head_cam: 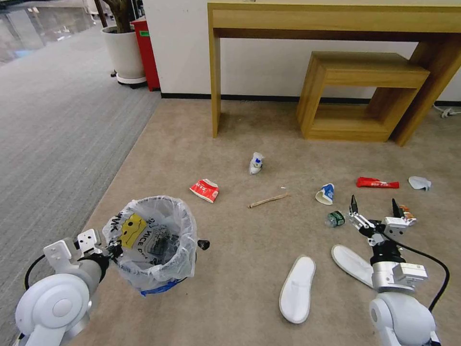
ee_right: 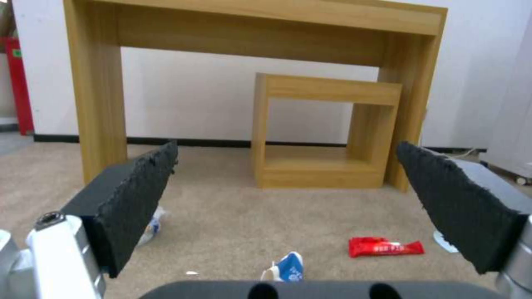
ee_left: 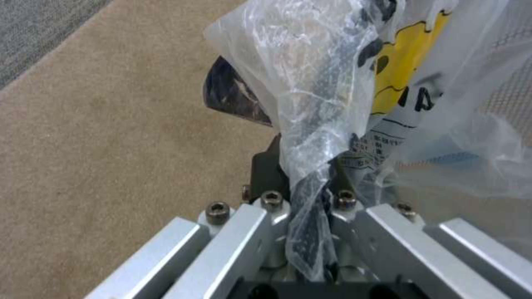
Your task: Pick up the trash bin and place the garbage on the floor into it.
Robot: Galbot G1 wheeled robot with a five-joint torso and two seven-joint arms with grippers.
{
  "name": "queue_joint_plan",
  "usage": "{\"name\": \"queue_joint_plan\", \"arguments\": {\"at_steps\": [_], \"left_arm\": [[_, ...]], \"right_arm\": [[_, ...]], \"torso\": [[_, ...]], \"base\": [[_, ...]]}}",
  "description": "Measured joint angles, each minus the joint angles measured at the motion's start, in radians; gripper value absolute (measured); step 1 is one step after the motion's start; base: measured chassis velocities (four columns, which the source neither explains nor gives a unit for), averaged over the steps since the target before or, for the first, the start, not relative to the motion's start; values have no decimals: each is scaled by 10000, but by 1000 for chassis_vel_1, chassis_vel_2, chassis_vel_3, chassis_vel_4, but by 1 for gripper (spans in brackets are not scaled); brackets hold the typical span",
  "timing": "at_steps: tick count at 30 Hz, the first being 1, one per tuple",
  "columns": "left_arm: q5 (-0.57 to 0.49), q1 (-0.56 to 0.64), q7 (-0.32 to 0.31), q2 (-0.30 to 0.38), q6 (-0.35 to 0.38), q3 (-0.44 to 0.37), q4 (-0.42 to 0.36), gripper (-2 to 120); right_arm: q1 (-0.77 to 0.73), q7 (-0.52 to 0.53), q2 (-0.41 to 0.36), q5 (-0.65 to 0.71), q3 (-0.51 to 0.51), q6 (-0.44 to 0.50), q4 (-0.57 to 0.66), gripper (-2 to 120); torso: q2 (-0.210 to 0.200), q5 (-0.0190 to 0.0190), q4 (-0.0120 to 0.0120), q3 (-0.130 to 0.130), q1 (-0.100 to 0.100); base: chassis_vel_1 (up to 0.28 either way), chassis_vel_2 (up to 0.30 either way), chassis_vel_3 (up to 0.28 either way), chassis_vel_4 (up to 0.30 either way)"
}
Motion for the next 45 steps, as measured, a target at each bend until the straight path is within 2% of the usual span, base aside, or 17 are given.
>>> {"name": "queue_joint_plan", "arguments": {"at_steps": [5,7,9,11,12,15,17,19,31,41,45], "left_arm": [[30,-22,28,4,-12,14,88,0],[103,-60,80,6,-33,36,203,0],[142,-69,104,-1,-43,50,244,0],[241,-97,162,-47,-53,95,349,0],[241,-97,162,-47,-53,95,349,0],[436,-110,261,-110,-84,152,460,0],[488,-116,293,-128,-93,168,491,0],[593,-129,357,-162,-119,192,586,0],[740,-163,475,-180,-143,203,713,0],[797,-180,525,-182,-157,202,797,0],[890,-189,611,-231,-179,183,895,0]], "right_arm": [[-146,182,-197,784,-109,-788,220,100],[-302,251,-448,1837,-171,-1644,508,100],[-365,263,-545,2169,-170,-1966,635,100],[-556,313,-894,3125,-107,-3043,1023,100],[-556,313,-894,3125,-107,-3043,1023,100],[-803,387,-1590,3897,103,-4168,1340,100],[-869,511,-1807,4161,121,-4371,1425,100],[-1040,794,-2236,4879,161,-5075,1687,100],[-1514,1658,-2832,5837,-157,-6163,2029,100],[-1914,1869,-3170,6181,-402,-6477,2078,100],[-2361,1975,-3521,7212,-655,-6942,2159,100]], "torso": [[0,0,0,-1,0],[0,2,0,0,0],[0,1,0,0,0],[0,1,0,0,0],[0,1,0,0,0],[0,1,-1,0,0],[0,1,-1,0,0],[0,1,0,0,0],[0,2,0,1,0],[0,2,0,1,0],[0,1,0,2,0]], "base": [[0,0,0,0],[0,0,0,0],[0,0,0,0],[0,0,0,0],[0,0,0,0],[0,0,0,0],[0,0,0,0],[0,0,0,0],[0,0,0,0],[0,0,0,0],[0,0,0,0]]}}
